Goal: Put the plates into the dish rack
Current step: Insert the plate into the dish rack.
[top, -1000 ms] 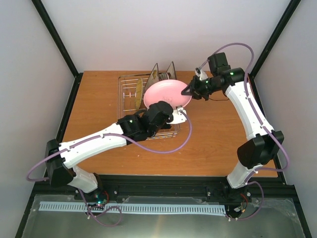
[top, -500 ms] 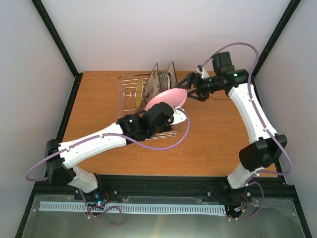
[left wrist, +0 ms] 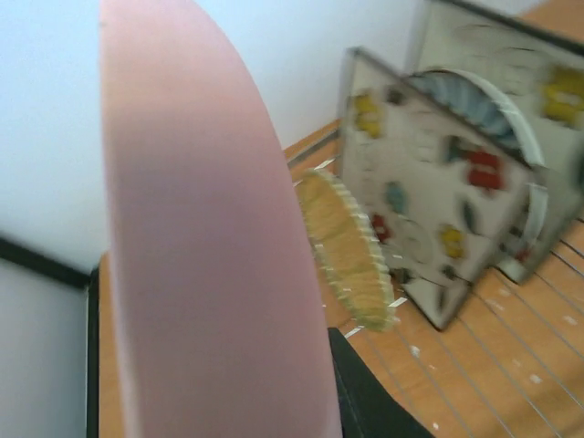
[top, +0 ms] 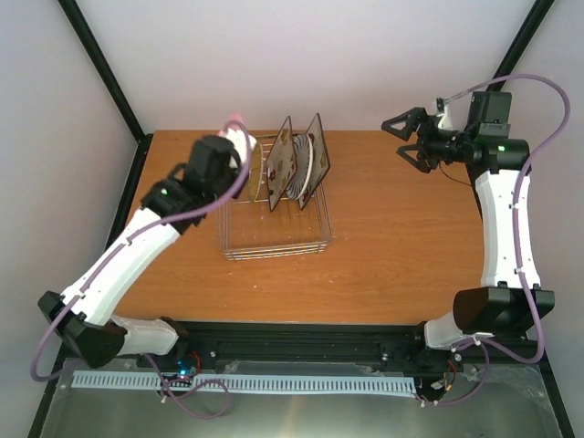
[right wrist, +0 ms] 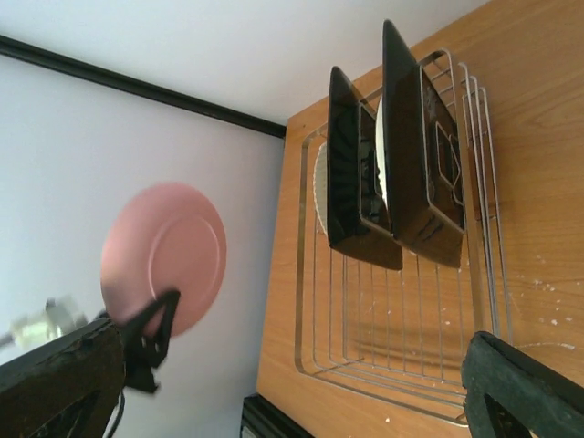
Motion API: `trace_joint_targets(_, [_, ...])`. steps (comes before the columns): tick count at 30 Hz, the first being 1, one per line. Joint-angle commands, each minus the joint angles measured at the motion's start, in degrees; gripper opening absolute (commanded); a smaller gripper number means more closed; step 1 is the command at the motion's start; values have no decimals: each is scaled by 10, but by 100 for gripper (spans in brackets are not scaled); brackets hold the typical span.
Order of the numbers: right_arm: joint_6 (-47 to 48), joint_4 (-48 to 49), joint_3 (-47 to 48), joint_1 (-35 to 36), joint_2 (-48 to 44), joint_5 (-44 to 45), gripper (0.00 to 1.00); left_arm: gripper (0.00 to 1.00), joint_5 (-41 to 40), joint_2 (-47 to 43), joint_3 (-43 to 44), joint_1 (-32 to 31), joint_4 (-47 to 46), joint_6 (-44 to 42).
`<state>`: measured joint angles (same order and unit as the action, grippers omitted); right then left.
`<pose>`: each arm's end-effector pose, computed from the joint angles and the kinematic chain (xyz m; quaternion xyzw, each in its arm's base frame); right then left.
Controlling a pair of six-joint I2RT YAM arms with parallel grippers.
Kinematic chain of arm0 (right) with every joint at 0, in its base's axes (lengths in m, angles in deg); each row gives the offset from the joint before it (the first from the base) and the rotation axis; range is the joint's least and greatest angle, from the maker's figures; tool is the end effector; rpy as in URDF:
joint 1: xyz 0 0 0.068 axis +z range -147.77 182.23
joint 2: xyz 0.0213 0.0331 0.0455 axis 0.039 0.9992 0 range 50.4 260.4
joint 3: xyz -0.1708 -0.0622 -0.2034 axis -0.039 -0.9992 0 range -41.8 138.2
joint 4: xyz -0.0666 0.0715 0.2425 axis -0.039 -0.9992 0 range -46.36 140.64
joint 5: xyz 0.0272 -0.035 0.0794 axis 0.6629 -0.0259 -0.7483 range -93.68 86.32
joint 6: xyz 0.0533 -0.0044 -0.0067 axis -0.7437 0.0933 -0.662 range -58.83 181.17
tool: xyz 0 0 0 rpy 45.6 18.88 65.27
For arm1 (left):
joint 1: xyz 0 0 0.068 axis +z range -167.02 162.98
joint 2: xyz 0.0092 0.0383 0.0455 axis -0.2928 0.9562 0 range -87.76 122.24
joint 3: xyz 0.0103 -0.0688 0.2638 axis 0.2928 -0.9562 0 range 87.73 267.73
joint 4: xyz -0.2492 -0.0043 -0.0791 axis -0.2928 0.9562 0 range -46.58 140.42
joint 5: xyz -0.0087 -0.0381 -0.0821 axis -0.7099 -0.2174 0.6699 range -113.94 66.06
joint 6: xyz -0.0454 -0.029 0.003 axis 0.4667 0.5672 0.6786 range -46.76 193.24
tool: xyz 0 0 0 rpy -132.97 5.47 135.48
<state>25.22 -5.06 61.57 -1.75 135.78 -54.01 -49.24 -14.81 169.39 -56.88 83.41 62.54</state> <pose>0.2910 0.0072 0.4501 0.1013 0.8276 0.4768 0.2783 0.2144 -0.1590 0.4072 0.2660 0.8148 0.0643 0.5111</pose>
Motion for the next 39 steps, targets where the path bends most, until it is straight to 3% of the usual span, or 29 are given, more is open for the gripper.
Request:
trace_joint_targets(1, [-5, 24, -33, -1, -16, -28, 100, 1, 127, 48, 93, 118, 61, 128])
trace_joint_targets(4, [-7, 33, -50, -1, -26, -33, 100, 1, 214, 111, 164, 163, 109, 179])
trace_joint_targets(10, [2, 32, -76, -2, -44, -34, 100, 1, 339, 182, 232, 204, 98, 262])
trace_joint_targets(14, [4, 38, -96, -5, -53, -36, 100, 1, 338, 238, 271, 216, 123, 283])
trace_joint_targets(28, [11, 39, -110, -10, -50, -34, 100, 1, 263, 281, 240, 230, 78, 294])
trace_joint_targets(39, [12, 36, -110, -12, -42, -29, 100, 1, 263, 311, 215, 265, 43, 324])
